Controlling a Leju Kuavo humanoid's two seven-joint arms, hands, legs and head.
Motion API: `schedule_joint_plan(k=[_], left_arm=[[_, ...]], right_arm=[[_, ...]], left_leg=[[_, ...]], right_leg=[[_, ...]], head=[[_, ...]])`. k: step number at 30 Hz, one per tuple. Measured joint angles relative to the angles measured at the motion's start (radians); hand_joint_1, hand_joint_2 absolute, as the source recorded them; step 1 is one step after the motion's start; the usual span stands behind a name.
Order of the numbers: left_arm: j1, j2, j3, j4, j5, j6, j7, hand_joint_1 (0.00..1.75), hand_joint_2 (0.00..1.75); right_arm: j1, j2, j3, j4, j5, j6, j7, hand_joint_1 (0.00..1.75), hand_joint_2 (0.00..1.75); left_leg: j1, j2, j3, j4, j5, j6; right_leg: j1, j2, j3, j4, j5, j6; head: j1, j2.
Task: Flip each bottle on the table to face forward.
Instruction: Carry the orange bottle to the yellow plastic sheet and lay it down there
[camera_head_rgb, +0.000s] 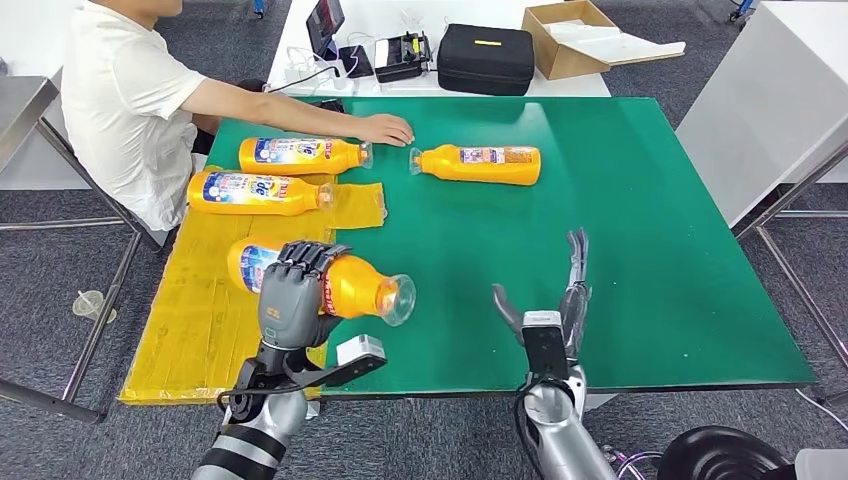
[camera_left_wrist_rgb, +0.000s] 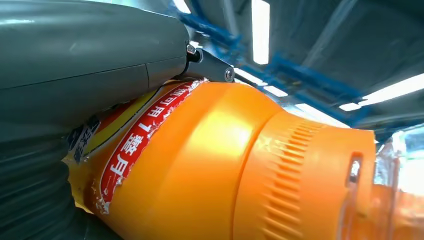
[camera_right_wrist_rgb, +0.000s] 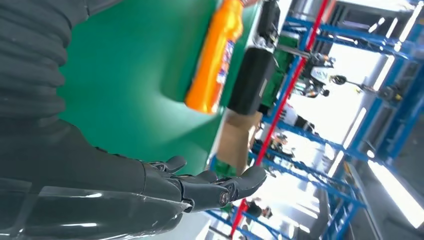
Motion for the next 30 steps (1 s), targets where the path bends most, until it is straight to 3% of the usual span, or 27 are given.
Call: schedule_joint_plan(k=[4, 10, 20, 26, 28, 30], left_arm=[[-0.053, -0.003, 0.063, 0.125, -0.147, 0.0, 0.138, 1.75, 1.75], [-0.121, -0.001, 0.089, 0.306, -0.187, 0.0, 0.23, 1.75, 1.75], [-0.186, 0.006, 0.089, 0.5, -0.168, -0.013, 0.251, 1.73, 1.75], [-0.216, 0.006, 0.088, 0.538, -0.146, -0.049, 0.262, 1.26, 1.75], [-0.224, 0.006, 0.085, 0.547, -0.129, -0.061, 0.262, 0.9, 1.75], [-0.229, 0.006, 0.082, 0.554, -0.118, -0.075, 0.263, 0.42, 1.75]], right_arm=[[0.0, 0.007, -0.009, -0.005, 0.011, 0.032, 0.0, 0.0, 1.75], [-0.001, 0.013, 0.0, -0.005, 0.043, -0.006, 0.0, 0.0, 1.75], [-0.001, 0.013, 0.019, -0.005, 0.036, -0.006, 0.0, 0.0, 1.75], [-0.002, 0.013, 0.022, -0.005, 0.032, 0.002, 0.0, 0.0, 1.75], [-0.002, 0.013, 0.026, -0.005, 0.037, 0.004, 0.0, 0.0, 1.75], [-0.003, 0.013, 0.032, -0.005, 0.04, 0.007, 0.0, 0.0, 1.75]], left_leg=[[0.0, 0.0, 0.0, 0.0, 0.001, -0.001], [0.0, 0.0, 0.0, 0.0, 0.001, -0.001], [0.0, 0.0, -0.001, 0.0, 0.001, -0.001], [0.0, -0.001, 0.0, 0.0, 0.001, -0.001], [0.0, -0.001, 0.0, 0.0, 0.001, -0.001], [0.0, -0.001, 0.0, 0.0, 0.001, -0.001]], right_leg=[[0.0, 0.0, 0.0, 0.0, 0.0, 0.0], [0.0, 0.0, 0.001, 0.0, 0.0, 0.0], [0.0, 0.0, 0.0, 0.0, 0.0, 0.0], [0.0, 0.0, 0.001, 0.0, 0.0, 0.0], [0.0, 0.0, 0.001, 0.0, 0.0, 0.0], [0.0, 0.0, 0.001, 0.0, 0.0, 0.0]], head=[[0.0, 0.0], [0.0, 0.0], [0.0, 0.0], [0.0, 0.0], [0.0, 0.0], [0.0, 0.0]])
